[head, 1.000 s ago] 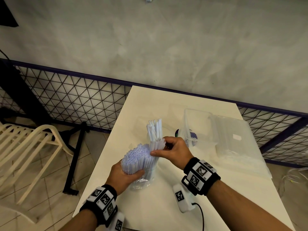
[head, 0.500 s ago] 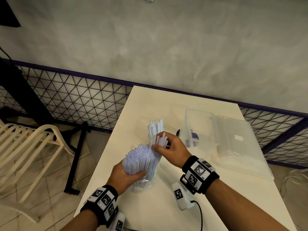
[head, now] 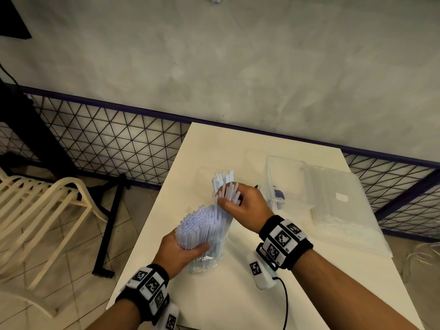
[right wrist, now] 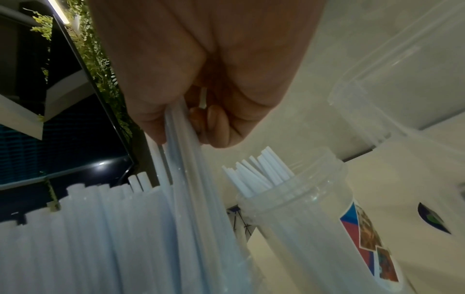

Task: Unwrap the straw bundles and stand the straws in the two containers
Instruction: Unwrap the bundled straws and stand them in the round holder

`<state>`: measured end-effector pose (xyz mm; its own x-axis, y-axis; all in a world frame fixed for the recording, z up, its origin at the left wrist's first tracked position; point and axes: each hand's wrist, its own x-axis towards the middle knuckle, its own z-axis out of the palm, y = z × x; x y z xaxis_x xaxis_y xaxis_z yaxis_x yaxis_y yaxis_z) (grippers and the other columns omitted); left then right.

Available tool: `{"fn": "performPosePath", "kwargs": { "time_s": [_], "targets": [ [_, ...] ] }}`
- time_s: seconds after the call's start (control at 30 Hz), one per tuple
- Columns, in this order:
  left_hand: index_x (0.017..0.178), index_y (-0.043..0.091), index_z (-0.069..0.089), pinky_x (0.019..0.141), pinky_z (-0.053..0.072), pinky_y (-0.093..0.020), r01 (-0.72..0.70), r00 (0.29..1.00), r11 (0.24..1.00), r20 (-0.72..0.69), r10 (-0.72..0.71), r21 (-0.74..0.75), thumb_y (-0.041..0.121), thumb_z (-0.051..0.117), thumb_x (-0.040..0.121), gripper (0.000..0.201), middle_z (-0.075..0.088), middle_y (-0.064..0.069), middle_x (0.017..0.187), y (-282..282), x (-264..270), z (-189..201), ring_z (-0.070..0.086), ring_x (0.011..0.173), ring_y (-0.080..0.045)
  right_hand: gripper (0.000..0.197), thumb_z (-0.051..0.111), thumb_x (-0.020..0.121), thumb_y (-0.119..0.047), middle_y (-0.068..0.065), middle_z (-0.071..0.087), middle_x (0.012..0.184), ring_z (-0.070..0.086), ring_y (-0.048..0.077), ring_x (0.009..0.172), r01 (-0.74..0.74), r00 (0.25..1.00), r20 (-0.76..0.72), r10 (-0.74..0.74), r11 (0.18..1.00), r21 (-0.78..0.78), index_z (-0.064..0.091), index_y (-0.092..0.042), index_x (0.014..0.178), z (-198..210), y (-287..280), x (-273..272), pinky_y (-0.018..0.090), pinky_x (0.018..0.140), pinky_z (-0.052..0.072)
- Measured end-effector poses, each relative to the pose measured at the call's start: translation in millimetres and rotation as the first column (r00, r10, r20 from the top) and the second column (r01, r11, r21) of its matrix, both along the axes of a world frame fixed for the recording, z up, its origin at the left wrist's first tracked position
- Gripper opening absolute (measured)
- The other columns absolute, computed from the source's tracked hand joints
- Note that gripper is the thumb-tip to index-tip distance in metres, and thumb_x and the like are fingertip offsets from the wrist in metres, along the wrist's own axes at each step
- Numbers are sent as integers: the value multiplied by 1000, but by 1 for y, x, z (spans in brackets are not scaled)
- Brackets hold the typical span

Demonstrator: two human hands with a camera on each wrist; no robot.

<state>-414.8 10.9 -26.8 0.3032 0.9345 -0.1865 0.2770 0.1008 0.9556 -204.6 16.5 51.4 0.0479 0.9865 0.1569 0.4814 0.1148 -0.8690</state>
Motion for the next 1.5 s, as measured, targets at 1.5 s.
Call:
{"fn": "performPosePath", "kwargs": {
  "time_s": [1.5],
  "targets": [
    [102,21,69,69,52,-12,-44,999,999,-10,43,-29,20,90,64,43,75,5,94,7,-4,-16,69,83,3,13,65,93,-17,-4,64,76,61,6,68,-93,982,180,58,977,193,64,-21,81,151,60,55,20,61,48]
  ]
}}
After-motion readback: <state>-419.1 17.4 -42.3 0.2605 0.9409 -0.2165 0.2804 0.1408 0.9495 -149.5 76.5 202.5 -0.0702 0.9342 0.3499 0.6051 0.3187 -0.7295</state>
